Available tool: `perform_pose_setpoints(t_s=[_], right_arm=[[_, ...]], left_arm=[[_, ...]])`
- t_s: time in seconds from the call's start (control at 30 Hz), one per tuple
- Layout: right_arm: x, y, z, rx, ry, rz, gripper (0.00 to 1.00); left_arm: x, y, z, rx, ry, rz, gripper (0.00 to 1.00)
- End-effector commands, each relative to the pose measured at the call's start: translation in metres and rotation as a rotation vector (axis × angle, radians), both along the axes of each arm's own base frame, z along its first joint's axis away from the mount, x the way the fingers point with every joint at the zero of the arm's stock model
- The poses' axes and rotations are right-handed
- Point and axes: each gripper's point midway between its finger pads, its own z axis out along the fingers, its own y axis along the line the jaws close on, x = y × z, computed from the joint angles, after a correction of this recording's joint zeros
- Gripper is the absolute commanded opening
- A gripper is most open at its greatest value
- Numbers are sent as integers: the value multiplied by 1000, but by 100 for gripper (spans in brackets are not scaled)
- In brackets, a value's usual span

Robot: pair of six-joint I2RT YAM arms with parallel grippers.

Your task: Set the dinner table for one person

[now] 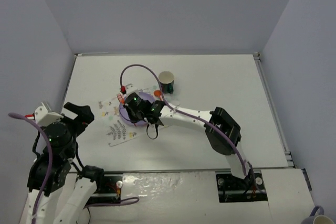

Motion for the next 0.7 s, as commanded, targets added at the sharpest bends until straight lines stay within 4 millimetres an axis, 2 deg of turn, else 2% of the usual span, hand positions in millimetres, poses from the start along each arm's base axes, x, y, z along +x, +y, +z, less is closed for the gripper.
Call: perform_pose_setpoints(t_s=[0.0,0.1,0.2,0.37,0.67], right_arm=[[-23,62,27,149,22,307,0],[-23,77,25,170,41,350,0],[-21,83,16,171,58,358,0],[-29,90,6,182,101,388,0],[-11,93,4,164,50,346,0]], left_arm=[[8,3,-6,10,51,30,92],[14,-1,-10,13,75,12,92],[19,-3,-13,20,94,4,92],[23,-5,-15,23,88,-4,92],[29,-8,-19,31,97,-18,92]])
